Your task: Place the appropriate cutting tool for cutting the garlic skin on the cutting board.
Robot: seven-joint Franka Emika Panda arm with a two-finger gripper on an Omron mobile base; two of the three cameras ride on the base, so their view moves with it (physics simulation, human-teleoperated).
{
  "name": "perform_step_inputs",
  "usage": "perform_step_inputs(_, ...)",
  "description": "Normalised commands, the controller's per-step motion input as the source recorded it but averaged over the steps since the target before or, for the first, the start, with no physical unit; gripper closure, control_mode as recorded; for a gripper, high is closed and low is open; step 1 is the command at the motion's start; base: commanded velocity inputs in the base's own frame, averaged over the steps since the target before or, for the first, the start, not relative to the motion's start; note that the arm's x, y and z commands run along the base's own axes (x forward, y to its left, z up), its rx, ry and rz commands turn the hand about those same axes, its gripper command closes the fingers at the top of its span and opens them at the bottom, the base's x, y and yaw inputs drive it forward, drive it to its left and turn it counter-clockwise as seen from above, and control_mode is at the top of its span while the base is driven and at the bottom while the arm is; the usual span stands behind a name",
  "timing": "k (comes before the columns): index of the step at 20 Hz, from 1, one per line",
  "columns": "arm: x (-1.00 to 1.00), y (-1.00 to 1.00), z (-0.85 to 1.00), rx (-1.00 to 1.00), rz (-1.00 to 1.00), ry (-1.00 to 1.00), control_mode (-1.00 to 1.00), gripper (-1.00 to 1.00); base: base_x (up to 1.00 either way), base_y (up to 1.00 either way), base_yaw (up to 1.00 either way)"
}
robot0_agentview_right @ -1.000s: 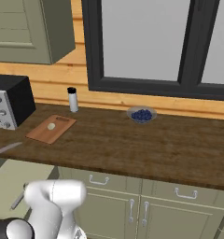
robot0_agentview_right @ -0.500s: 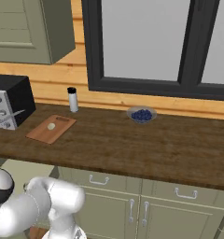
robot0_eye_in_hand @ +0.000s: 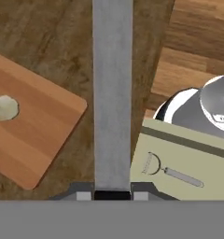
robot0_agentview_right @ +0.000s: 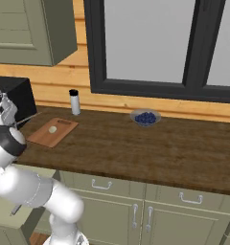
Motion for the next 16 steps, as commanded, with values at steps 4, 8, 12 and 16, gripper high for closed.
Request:
perform_step_inputs(4,0.59,-0.13,-0.95,0.07,-0.05,0.06,-1.00,1.00,0.00,0.00,0.00)
perform_step_inputs(8,0.83,-0.03,-0.62,0.04,-0.08,-0.03,-1.00,1.00,0.00,0.00,0.00)
perform_step_inputs(12,0.84,-0.02,-0.59,0.06,0.00,-0.06,-1.00,1.00,0.00,0.00,0.00)
perform_step_inputs(16,0.81,0.00,-0.34,0.02,0.00,0.00,-1.00,1.00,0.00,0.00,0.00)
